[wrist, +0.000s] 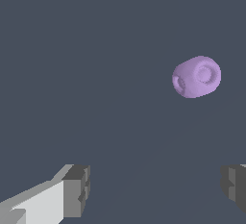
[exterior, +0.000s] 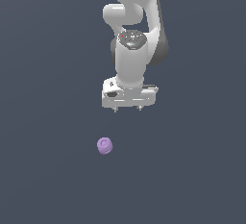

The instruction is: Pick up the object and move it to a goal position.

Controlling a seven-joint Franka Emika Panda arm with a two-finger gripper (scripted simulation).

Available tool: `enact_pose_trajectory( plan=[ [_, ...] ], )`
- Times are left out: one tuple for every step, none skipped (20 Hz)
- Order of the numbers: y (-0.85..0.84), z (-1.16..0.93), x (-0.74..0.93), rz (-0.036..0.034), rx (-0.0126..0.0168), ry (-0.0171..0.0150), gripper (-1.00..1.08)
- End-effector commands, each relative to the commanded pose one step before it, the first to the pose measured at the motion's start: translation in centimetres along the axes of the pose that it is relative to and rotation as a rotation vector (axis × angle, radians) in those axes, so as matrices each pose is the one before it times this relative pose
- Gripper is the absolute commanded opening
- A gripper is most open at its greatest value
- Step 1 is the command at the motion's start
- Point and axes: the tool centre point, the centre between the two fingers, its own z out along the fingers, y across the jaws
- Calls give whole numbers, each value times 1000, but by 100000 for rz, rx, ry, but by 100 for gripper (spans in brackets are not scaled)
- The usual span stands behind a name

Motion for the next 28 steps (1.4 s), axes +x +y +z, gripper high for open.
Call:
enact_pose_trajectory(
  plan=[
    [1,0,0,0,0,0,100],
    [-24,-1,7,0,0,0,100],
    [-78,-75,3,-18,24,116,100],
    [-124,-98,11,-20,33,149,100],
    [-171,-132,15,-23,46,201,100],
    [-219,-165,17,-23,60,250,100],
    [-260,-199,15,-17,76,299,100],
    [-229,-179,7,-1,71,267,100],
    [-178,-136,1,15,56,199,100],
    [-126,-101,-6,28,42,146,100],
    [-80,-46,-5,26,18,61,100],
    [-41,-5,-5,0,0,0,100],
    [33,2,-7,0,0,0,100],
    [90,47,22,-39,-16,-54,100],
    [57,56,61,-201,-14,-46,100],
    [78,57,93,-292,-8,-25,100],
    [91,77,124,-407,-10,-35,100],
    [128,101,150,-490,-14,-51,100],
    [159,126,176,-582,-17,-68,100],
    [189,149,200,-671,-18,-82,100],
    [215,170,223,-760,-18,-92,100],
    [242,191,245,-851,-17,-100,100],
    [272,212,265,-938,-14,-109,100],
    [305,237,284,-1029,-11,-121,100],
    [339,264,301,-1122,-7,-132,100],
    [374,290,316,-1213,-1,-142,100],
    [412,318,328,-1305,7,-152,100],
    [451,347,337,-1397,15,-162,100]
  ],
)
